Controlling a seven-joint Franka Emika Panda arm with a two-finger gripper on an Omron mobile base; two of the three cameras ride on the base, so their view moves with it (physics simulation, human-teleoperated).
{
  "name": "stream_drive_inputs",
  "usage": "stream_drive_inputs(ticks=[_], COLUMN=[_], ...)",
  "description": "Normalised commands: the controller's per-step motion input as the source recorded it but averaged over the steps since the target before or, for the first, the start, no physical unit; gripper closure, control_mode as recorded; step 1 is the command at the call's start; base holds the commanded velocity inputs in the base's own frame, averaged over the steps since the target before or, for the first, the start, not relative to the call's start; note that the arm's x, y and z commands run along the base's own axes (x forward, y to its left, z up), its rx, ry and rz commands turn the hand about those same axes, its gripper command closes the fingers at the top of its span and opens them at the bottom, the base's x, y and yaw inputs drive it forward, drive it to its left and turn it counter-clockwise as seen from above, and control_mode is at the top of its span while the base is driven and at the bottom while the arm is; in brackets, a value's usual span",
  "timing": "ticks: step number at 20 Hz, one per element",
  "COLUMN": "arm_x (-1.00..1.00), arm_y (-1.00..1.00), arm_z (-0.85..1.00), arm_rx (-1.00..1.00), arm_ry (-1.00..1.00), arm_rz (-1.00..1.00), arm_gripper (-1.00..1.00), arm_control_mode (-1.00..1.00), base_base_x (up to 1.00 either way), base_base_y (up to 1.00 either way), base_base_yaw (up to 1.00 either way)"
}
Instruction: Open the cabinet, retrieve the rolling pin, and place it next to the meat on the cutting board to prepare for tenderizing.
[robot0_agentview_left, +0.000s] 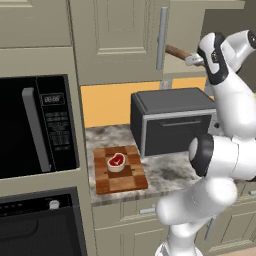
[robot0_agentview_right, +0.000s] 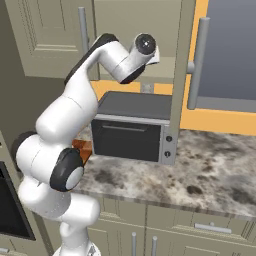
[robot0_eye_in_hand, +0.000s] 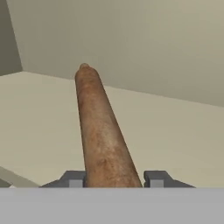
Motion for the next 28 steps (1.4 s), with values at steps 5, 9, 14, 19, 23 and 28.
stream_drive_inputs(ticks=[5, 9, 14, 19, 23, 28], arm_x=[-0.81, -0.87, -0.94, -0.95, -0.81, -0.7], arm_y=[0.0, 0.0, 0.02, 0.11, 0.18, 0.26], arm_z=[0.17, 0.0, 0.0, 0.0, -0.02, -0.13], arm_rx=[0.05, 0.02, 0.0, 0.02, 0.02, 0.01], arm_ry=[-0.05, -0.01, 0.0, 0.0, 0.0, 0.02], arm_rz=[-0.06, -0.08, -0.05, 0.0, 0.0, 0.04], arm_gripper=[1.0, 1.0, 1.0, 1.0, 1.0, 1.0], arm_control_mode=[-1.0, -1.0, -1.0, -1.0, -1.0, -1.0], base_base_x=[0.0, 0.0, 0.0, 0.0, 0.0, 0.0], base_base_y=[0.0, 0.0, 0.0, 0.0, 0.0, 0.0], base_base_yaw=[0.0, 0.0, 0.0, 0.0, 0.0, 0.0])
